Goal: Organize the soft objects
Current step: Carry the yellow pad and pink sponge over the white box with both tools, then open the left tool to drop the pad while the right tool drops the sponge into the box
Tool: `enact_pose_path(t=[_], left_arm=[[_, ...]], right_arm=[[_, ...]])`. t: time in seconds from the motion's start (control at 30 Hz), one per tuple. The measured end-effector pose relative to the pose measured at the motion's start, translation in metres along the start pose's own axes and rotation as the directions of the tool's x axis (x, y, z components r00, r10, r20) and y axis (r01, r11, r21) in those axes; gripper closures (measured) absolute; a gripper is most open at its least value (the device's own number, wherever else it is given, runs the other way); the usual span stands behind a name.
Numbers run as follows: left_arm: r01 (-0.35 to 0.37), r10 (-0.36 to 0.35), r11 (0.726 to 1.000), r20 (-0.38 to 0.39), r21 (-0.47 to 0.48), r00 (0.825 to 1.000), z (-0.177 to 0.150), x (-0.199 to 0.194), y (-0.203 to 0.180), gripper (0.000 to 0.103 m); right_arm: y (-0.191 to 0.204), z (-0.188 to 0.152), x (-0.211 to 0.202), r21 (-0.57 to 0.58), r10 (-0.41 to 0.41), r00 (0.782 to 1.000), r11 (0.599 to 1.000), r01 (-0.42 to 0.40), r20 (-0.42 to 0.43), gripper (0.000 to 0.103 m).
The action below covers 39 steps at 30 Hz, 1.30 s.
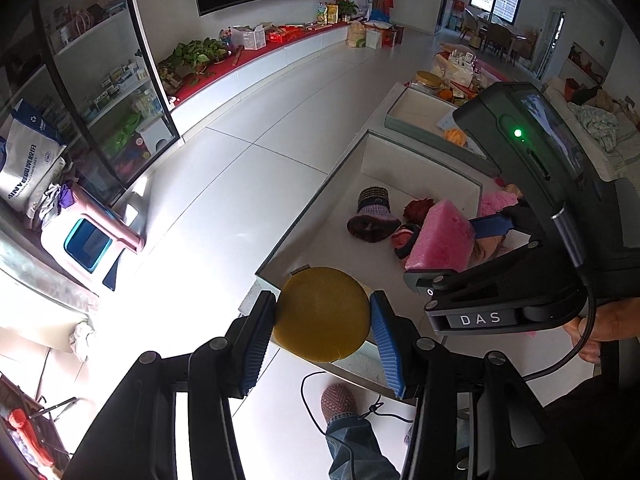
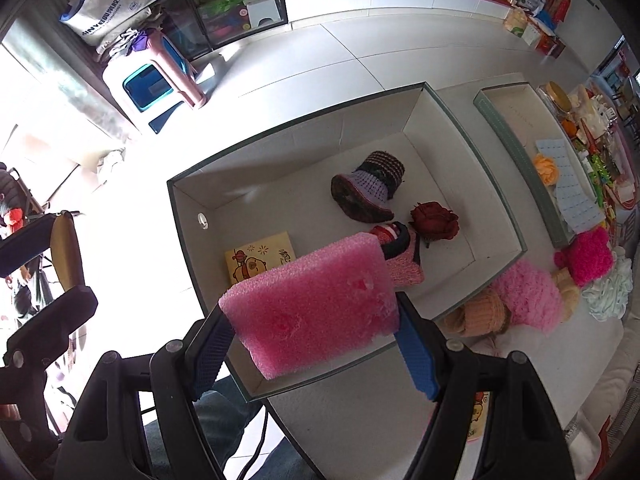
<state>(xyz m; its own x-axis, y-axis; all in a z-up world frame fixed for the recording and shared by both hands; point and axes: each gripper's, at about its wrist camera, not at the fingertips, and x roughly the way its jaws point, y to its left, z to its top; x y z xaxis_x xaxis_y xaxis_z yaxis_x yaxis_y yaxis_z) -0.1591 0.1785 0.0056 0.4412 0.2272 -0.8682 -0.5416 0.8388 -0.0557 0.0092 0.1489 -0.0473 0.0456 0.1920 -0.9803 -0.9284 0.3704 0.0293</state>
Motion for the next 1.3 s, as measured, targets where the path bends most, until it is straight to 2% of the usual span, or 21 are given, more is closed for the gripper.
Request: enact_pose_path(t=[0.43,0.7,0.97,1.3], left_arm=[[0.036,-0.036,0.999,-0.031,0.003,0.999,0.008,0.016,-0.001,0.053],[0.08,-0.082,0.997,-0.08,-0.022,0.993,0.019,0.045,-0.001,0.053],[0.12,-0.12,0.993,-0.116,-0.01,0.986,0.032,0.073,-0.01,0.053],[0.129,-0.126,0.992,-0.166,0.005,0.978,0.046,0.103,-0.005,0.053]], right_arm=[[-0.033,-0.01,-0.002,0.123,-0.004,1.0,0.992,0.002,0.015,0.025],[-0.059,-0.021,-0.001,0.185,-0.043,0.999,0.982,0.044,-0.013,0.025],[-0.057,-0.008,0.005,0.173,-0.054,0.998,0.983,0.058,-0.03,0.025],[-0.062,0.018,0.019,0.188,-0.062,0.996,0.979,0.072,-0.057,0.024]])
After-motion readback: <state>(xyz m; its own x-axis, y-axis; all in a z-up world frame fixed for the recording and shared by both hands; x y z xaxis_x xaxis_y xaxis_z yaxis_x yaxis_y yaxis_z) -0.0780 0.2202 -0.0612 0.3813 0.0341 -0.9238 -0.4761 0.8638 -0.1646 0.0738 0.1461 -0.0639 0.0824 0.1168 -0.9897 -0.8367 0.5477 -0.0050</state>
